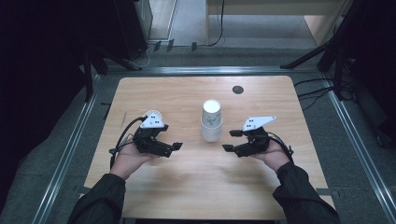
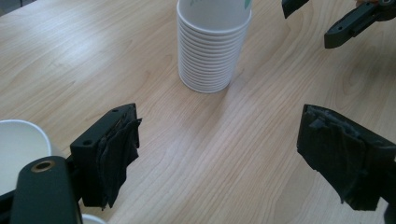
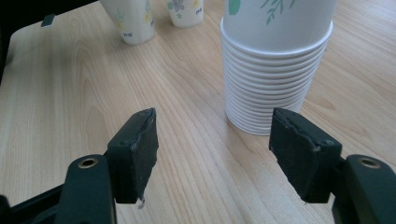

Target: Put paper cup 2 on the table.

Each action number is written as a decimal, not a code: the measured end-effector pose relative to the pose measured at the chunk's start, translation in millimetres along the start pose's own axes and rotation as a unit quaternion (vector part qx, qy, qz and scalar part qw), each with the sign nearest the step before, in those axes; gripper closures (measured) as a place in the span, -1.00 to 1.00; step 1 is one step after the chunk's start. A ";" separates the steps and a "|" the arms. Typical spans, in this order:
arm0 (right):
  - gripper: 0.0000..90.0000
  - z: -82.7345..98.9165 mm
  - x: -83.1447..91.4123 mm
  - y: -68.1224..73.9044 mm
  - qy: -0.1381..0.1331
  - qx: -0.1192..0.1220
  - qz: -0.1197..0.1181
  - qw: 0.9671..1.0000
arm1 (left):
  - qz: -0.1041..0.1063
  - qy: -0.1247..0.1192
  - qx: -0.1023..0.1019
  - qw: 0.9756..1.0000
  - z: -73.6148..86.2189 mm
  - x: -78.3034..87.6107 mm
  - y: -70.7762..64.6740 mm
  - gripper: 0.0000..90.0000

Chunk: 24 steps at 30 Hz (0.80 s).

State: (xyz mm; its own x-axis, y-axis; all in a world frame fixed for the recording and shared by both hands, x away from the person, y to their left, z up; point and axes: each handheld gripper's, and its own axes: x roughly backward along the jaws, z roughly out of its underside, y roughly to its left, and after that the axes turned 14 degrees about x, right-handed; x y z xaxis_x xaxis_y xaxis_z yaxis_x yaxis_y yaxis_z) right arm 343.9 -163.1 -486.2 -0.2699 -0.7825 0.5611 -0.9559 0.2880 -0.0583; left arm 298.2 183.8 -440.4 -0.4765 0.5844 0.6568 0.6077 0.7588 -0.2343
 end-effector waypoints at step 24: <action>-0.29 -0.4 -1.6 2.5 0.001 0.012 0.004 1.000 | 0.013 0.009 0.003 1.000 10.1 -23.9 -8.9 -0.69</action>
State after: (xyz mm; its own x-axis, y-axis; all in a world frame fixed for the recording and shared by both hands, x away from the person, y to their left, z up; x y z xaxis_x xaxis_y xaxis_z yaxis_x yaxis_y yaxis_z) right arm 342.1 -160.9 -486.9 -0.2780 -0.7784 0.5628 -0.9560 0.2813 -0.0832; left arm 297.8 166.0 -461.2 -0.4491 0.5986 0.6633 0.6153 0.7455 -0.2562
